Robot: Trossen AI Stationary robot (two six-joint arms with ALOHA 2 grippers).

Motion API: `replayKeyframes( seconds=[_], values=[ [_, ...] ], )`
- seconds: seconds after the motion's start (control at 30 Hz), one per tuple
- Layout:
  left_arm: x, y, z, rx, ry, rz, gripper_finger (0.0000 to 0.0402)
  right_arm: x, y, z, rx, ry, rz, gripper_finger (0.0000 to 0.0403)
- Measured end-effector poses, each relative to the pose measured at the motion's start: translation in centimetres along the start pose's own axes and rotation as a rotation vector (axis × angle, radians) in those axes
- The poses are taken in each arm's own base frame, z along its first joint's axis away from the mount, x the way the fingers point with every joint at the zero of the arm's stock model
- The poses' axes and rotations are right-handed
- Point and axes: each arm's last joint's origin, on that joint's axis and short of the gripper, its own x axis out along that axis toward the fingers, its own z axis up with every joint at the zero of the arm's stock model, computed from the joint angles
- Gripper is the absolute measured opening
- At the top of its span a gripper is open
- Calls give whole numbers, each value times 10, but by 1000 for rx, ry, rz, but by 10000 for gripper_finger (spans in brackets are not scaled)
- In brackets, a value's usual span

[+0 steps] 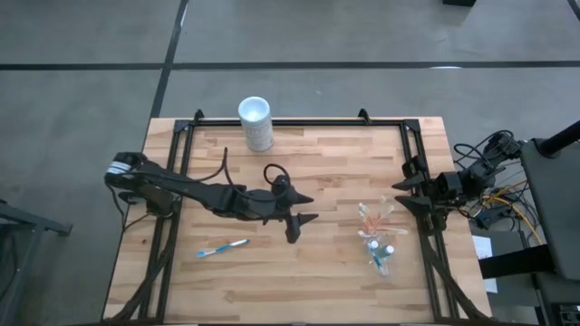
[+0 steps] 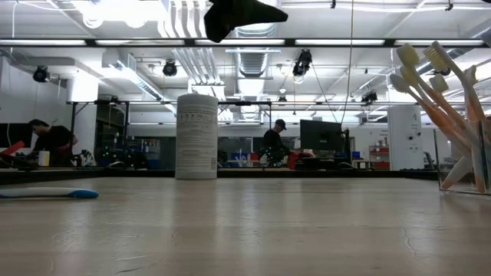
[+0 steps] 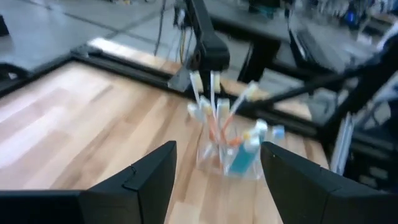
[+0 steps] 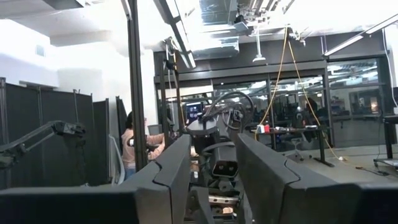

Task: Pick & Place toothbrushing station
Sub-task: Put the blue toothbrush into the bottom section of the transparent organizer

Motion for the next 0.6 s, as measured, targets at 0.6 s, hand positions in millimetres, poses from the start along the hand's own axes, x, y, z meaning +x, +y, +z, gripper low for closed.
replayKeyframes(
  seconds=[0.6],
  values=[
    [-75, 32, -14, -383, 501, 345, 238, 0, 0, -1, -5, 8, 1, 118]
  ],
)
